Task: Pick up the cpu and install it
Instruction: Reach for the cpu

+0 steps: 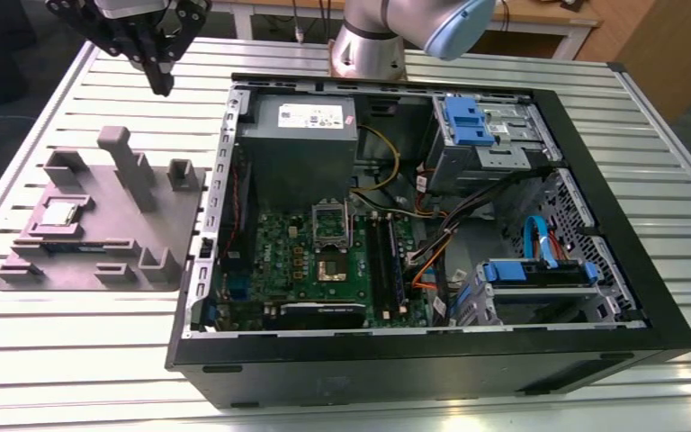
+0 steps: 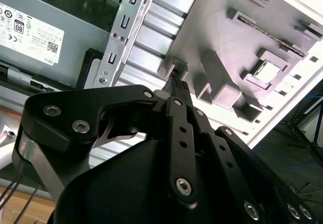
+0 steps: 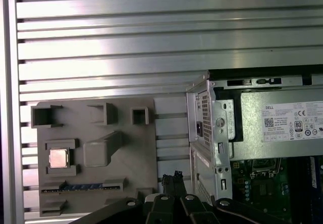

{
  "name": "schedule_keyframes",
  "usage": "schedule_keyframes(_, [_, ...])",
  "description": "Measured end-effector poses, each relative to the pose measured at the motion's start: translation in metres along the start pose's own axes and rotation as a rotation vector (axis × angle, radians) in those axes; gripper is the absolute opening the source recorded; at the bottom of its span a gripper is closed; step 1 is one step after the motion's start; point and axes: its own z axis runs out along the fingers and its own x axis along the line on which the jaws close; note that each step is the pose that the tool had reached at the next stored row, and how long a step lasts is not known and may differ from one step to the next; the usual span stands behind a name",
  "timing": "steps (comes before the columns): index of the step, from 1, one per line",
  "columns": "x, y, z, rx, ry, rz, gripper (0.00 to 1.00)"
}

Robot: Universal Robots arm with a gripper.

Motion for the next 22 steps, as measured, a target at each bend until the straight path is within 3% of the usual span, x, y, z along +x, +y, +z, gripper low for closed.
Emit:
schedule_keyframes(6, [0.0012, -0.0001, 0.0, 0.0, 0.0, 0.0, 0.1])
schedule_keyframes(8, [0.0101, -0.0008, -0.0001, 0.0, 0.0, 0.0, 0.1])
schedule_keyframes(22, [0.0152, -0.0012, -0.0001, 0.0, 0.0, 0.0, 0.1])
